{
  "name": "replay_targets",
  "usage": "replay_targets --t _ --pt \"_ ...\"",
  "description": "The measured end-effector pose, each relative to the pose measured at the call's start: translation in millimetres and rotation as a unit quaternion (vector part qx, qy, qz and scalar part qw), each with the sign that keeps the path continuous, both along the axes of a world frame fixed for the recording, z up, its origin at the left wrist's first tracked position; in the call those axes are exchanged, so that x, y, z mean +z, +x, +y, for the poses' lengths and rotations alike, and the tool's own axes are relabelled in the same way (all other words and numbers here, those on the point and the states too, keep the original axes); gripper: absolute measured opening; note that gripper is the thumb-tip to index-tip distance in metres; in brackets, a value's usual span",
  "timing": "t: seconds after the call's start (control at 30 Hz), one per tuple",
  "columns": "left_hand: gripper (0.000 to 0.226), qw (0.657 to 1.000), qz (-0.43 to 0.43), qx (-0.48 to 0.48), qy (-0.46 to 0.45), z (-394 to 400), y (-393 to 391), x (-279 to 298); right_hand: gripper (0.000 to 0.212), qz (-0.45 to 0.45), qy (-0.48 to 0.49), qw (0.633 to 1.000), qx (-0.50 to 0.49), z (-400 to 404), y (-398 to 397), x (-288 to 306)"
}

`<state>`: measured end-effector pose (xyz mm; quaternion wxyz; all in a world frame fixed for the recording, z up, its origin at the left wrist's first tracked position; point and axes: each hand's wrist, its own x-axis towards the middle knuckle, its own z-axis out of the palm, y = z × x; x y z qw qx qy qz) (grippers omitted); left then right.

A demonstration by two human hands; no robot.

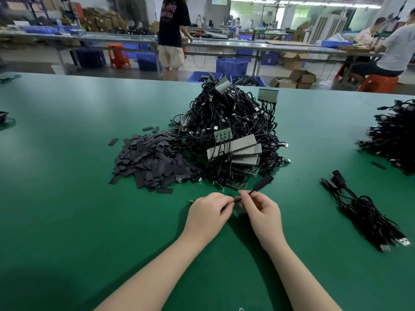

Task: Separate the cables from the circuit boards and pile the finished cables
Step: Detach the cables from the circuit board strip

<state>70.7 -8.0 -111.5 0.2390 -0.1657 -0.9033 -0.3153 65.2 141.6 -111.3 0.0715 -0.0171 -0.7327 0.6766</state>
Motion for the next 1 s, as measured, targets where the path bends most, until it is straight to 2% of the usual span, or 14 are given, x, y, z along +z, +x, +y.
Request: replay_targets --t 0.13,0.27,0.33,0.4,0.47,0.53,0.6,0.73,0.83,0.87,0.9,1.0 --pt "0.02 0.999 0.005 -0.01 0.039 0.0 2.4 0.7 0.022 0.009 0.04 0.999 0.001 0.1 1.4 1.8" --pt "0.039 0.998 -0.004 0.008 0.057 -0.3 3.4 5.2 0.027 0.014 -0.055 0.997 -0.057 3.5 -1.3 14.2" --pt "0.039 0.997 -0.025 0.016 0.071 -1.6 3.1 5.6 0.027 0.048 -0.059 0.991 -0.11 17.4 -2.7 27.7" --pt "0.035 0.998 -0.025 0.016 0.064 -1.6 3.1 5.6 0.025 0.118 0.062 0.977 -0.169 42.2 -5.7 45.2" --pt "0.033 0.999 -0.018 0.007 0.047 -0.6 3.9 6.4 0.022 0.151 0.263 0.93 -0.207 75.7 -14.4 62.0" --pt "0.031 0.999 -0.009 0.0 0.031 0.6 3.9 7.2 0.025 0.087 0.437 0.865 -0.23 110.6 -27.2 75.4" --pt "0.03 1.0 -0.006 -0.001 0.026 1.1 3.4 7.4 0.032 0.004 0.538 0.809 -0.238 142.3 -41.2 79.7" --pt "0.028 1.0 -0.005 0.007 0.03 0.9 3.1 7.5 0.038 -0.08 0.645 0.727 -0.222 186.7 -50.1 58.5" --pt "0.029 1.0 -0.011 0.012 0.024 0.7 3.0 7.0 0.031 -0.08 0.721 0.659 -0.2 196.9 -42.9 40.2" --pt "0.03 0.999 -0.017 0.013 0.023 0.6 2.8 6.9 0.03 -0.063 0.728 0.652 -0.2 194.8 -42.5 39.0" --pt "0.03 0.999 -0.021 0.014 0.024 0.5 2.5 6.9 0.03 -0.037 0.722 0.66 -0.204 189.6 -43.6 41.0" --pt "0.031 0.999 -0.025 0.015 0.02 0.4 2.1 6.9 0.03 0.043 0.681 0.7 -0.211 149.7 -58.8 63.3"
